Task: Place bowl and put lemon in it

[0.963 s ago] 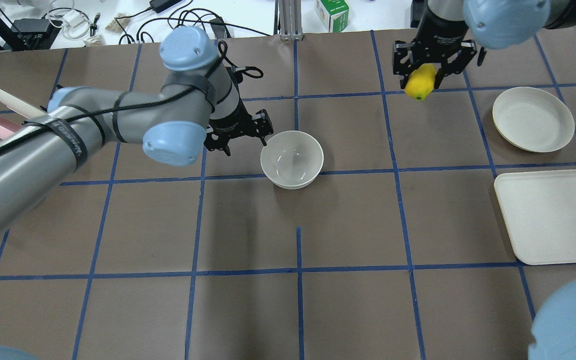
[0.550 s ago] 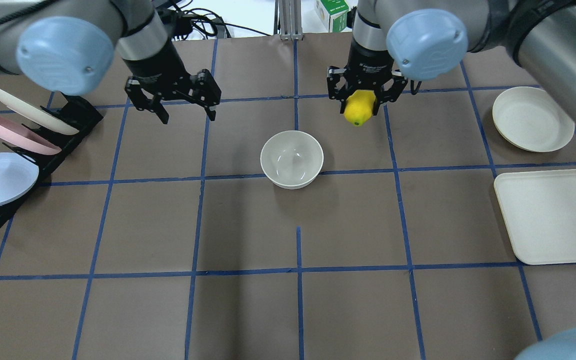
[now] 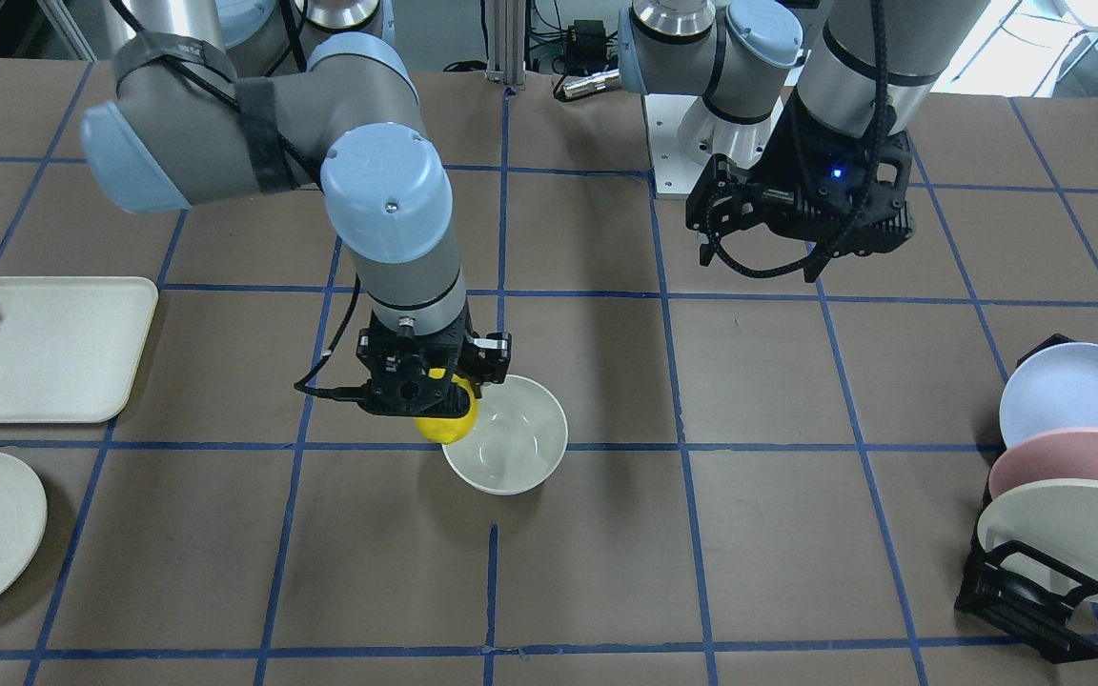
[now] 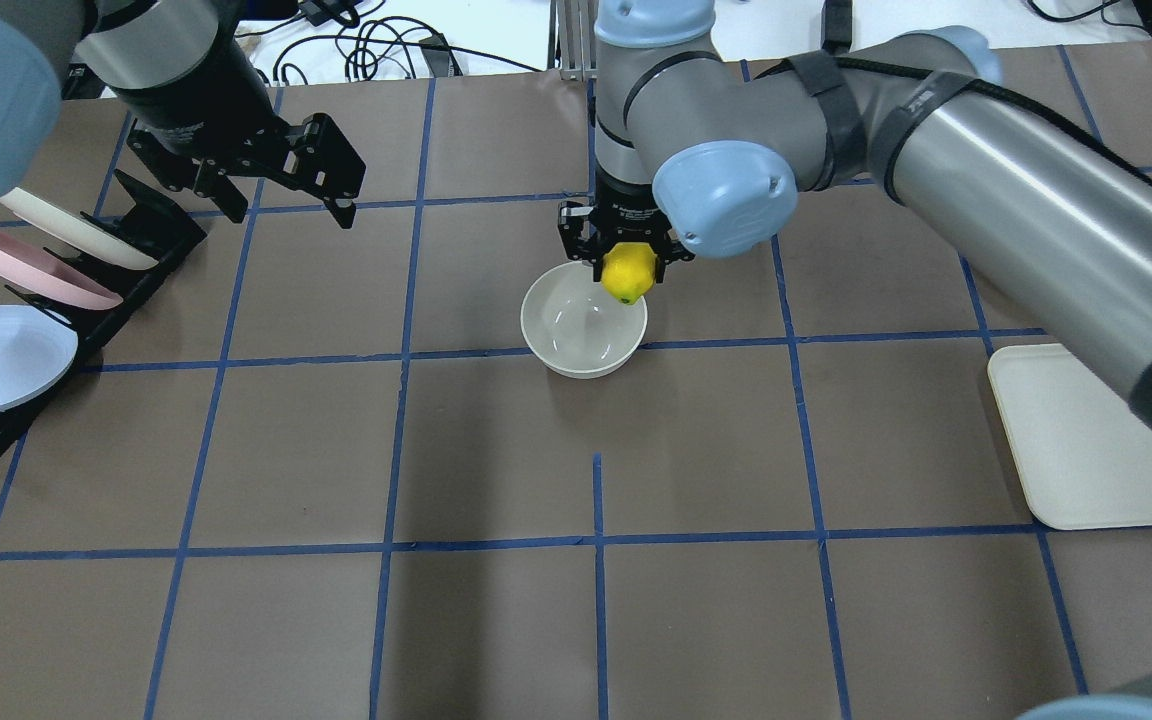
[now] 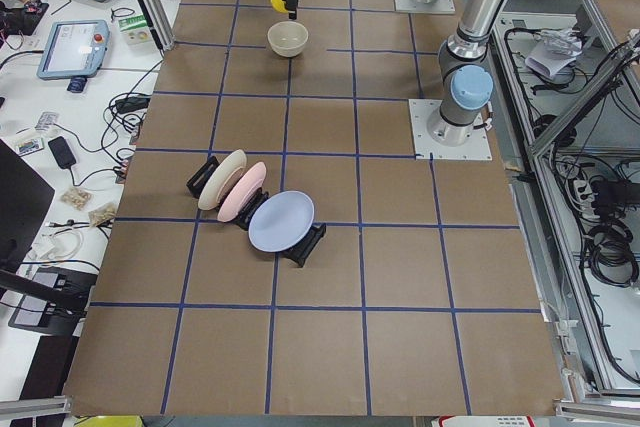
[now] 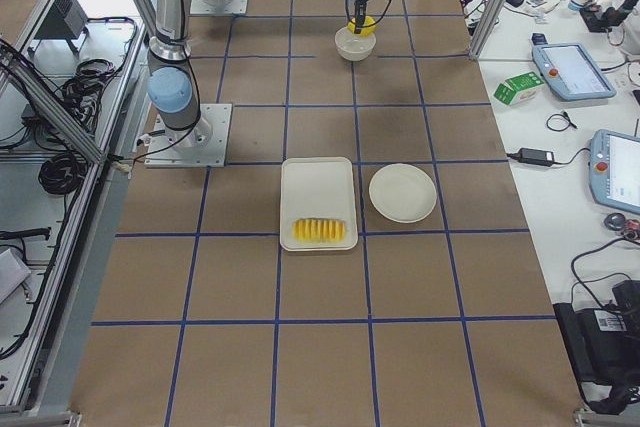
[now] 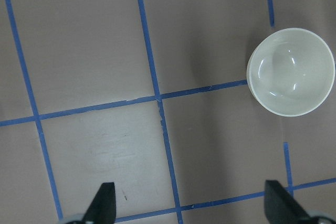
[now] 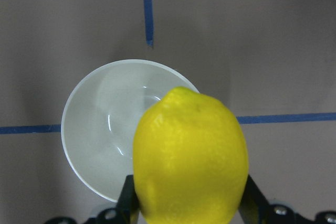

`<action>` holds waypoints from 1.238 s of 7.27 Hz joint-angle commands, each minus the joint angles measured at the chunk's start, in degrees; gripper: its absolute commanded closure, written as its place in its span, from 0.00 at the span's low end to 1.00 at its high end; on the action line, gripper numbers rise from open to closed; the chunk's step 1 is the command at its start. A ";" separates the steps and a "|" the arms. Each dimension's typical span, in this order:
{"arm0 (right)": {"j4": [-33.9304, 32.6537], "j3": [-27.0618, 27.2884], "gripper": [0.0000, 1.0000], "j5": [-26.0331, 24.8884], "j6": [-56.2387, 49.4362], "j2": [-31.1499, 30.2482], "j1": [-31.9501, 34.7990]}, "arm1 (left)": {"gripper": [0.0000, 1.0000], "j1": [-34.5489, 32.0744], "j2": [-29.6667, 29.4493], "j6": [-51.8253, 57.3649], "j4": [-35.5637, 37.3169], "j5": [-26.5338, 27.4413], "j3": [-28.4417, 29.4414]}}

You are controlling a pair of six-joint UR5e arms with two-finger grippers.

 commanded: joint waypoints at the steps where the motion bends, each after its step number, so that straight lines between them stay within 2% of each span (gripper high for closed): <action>1: -2.79 0.11 1.00 0.04 1.01 3.79 1.40 | 0.00 -0.07 3.26 -8.74 -0.07 0.85 -3.37; 4: -4.45 0.11 1.00 0.04 1.09 6.18 3.33 | 0.00 -3.67 1.95 -10.35 5.36 0.76 -3.29; 7: -4.46 0.20 1.00 0.13 1.01 7.67 3.51 | 0.00 -3.68 1.78 -9.65 6.34 0.76 -3.38; 8: -4.46 0.20 0.82 0.13 1.00 8.20 3.51 | 0.00 -3.68 1.77 -9.65 6.35 0.68 -3.37; 9: -4.46 0.20 0.46 0.13 1.00 8.55 3.51 | 0.00 -3.59 1.77 -9.56 6.78 0.67 -3.37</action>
